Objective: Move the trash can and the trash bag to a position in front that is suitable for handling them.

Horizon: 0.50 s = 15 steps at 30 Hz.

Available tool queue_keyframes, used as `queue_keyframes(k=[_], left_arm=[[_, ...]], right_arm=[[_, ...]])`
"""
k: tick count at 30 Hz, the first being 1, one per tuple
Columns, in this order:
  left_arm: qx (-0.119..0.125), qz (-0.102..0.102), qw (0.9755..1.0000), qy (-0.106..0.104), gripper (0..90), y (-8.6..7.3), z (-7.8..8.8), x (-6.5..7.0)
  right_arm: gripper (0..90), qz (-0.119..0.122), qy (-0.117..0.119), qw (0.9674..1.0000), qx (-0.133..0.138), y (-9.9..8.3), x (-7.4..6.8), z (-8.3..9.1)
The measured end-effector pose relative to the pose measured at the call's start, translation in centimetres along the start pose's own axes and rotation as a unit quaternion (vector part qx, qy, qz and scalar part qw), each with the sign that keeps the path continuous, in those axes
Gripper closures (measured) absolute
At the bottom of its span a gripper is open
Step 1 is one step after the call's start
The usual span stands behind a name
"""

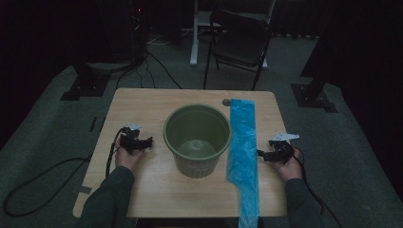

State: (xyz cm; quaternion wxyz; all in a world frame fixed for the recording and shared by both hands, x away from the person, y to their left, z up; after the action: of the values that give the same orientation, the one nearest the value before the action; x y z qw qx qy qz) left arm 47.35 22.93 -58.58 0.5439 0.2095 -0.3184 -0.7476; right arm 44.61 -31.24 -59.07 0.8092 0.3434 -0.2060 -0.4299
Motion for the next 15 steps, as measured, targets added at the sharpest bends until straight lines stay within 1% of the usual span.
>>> queue_keyframes(k=[2,3,4,5,6,7,9,10,11,12,13,15], left_arm=[[-0.006,-0.001,1.0,-0.002,22.0,0.0,0.2,0.1],[-0.009,-0.002,0.9999,-0.005,27.0,0.0,0.4,0.1],[-0.009,-0.002,0.9999,-0.005,32.6,0.0,0.4,0.1],[-0.009,-0.002,0.9999,-0.005,32.6,0.0,0.4,0.1],[-0.017,-0.007,0.9998,-0.01,40.0,0.0,0.7,0.2],[-0.02,-0.011,0.9996,-0.016,42.5,0.0,0.8,0.3],[-0.029,-0.017,0.9991,-0.026,52.9,0.0,1.1,0.4],[-0.029,-0.017,0.9991,-0.026,55.0,0.0,1.1,0.4],[-0.035,-0.011,0.9985,-0.04,55.0,0.0,1.3,0.3],[-0.036,-0.008,0.9982,-0.047,58.4,0.0,1.4,0.3],[-0.037,-0.002,0.9974,-0.061,58.9,0.0,1.5,0.3],[-0.036,-0.004,0.9973,-0.065,59.7,0.1,1.7,0.5]], right_arm=[[33.3,-0.003,-0.004,1.0,0.008,0.0,0.0,0.2],[35.3,-0.003,-0.005,0.9999,0.01,0.0,-0.1,0.3],[35.3,-0.003,-0.005,0.9999,0.01,0.0,-0.1,0.3],[40.0,-0.006,-0.007,0.9999,0.011,0.0,-0.1,0.3],[51.1,-0.01,-0.011,0.9999,-0.001,0.1,-0.2,0.6],[56.2,-0.013,-0.015,0.9998,-0.008,0.1,-0.2,0.7],[60.7,-0.018,-0.021,0.9995,-0.013,0.2,-0.4,1.0],[60.7,-0.018,-0.021,0.9995,-0.013,0.2,-0.4,1.0],[62.1,-0.019,-0.021,0.9995,-0.013,0.4,-0.5,1.1],[62.9,-0.018,-0.02,0.9996,-0.009,0.8,-0.9,1.4],[63.3,-0.017,-0.019,0.9996,-0.008,1.0,-1.1,1.5],[64.6,-0.007,-0.012,0.9999,-0.001,1.8,-2.0,1.7]])
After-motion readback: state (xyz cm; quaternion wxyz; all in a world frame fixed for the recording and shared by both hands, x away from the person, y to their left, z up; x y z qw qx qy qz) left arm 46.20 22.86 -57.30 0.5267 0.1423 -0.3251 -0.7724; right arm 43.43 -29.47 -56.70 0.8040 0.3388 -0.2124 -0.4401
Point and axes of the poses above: each handheld gripper's, and its own axes: z roughly backward along the jaws, y roughly out of its top, x roughly to its right, the point moved 6 cm from there along -z, roughly forward along the jaws, and after that the axes turned 4 degrees about -y, right-handed, at the moved point
